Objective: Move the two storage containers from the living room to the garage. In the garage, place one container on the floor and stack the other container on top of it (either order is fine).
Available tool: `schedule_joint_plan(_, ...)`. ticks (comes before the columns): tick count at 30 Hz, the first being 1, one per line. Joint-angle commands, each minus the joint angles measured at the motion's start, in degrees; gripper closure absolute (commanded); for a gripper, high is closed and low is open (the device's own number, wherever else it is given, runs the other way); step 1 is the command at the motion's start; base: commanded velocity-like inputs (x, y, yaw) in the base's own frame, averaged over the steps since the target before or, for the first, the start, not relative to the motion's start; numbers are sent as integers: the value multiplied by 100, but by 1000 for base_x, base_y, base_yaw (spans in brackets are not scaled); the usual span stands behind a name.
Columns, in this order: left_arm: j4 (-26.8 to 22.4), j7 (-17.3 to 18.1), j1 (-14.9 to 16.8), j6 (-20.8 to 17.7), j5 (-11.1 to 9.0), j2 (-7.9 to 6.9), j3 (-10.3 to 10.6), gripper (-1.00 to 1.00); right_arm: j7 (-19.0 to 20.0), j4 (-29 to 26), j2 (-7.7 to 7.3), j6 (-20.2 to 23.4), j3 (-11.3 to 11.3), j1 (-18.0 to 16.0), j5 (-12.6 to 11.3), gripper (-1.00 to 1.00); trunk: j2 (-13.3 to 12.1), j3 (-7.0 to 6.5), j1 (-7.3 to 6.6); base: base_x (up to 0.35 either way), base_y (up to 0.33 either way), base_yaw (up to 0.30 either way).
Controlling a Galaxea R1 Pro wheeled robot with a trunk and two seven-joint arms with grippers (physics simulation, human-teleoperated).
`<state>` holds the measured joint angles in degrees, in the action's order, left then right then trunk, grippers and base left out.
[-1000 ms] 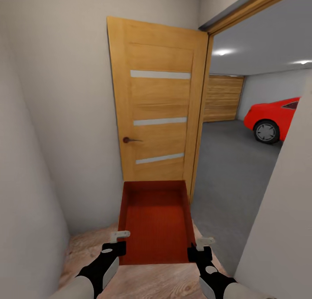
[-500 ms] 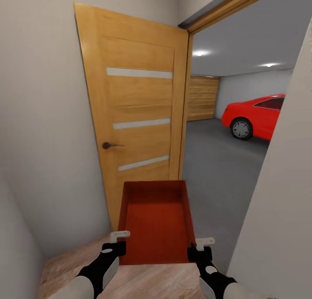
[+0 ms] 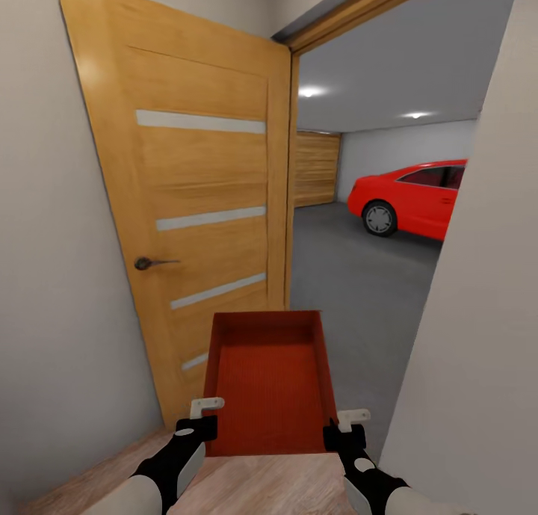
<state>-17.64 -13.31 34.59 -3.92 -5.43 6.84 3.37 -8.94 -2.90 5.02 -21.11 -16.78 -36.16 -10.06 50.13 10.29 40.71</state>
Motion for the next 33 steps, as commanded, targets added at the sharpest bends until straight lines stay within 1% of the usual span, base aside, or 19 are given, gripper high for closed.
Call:
schedule_joint_plan(1,-30,-66,4,-39,16,-7,-72,100,-72,17,-1,-51,149,-5,-189,100,7,8,1,21,6,-282)
schedule_joint_plan(10,-31,-66,4,-41,16,-6,-73,100,-72,17,-1,-51,149,-5,-189,100,7,8,1,5,3,-282)
schedule_joint_plan(13,-29,-66,4,-46,16,-5,-75,100,-72,17,-1,-51,149,-5,-189,100,7,8,1,65,110,-282)
schedule_joint_plan(18,-29,-66,4,-47,16,0,-78,100,-72,17,-1,-51,149,-5,-189,100,7,8,1,138,243,-269)
schedule_joint_plan(28,-29,-66,4,-48,16,0,-73,100,-72,17,-1,-51,145,-5,-189,100,7,8,1,157,279,-35)
schedule_joint_plan(33,-29,-66,4,-48,16,1,-74,100,-72,17,-1,-51,148,-5,-189,100,7,8,1,163,281,-170)
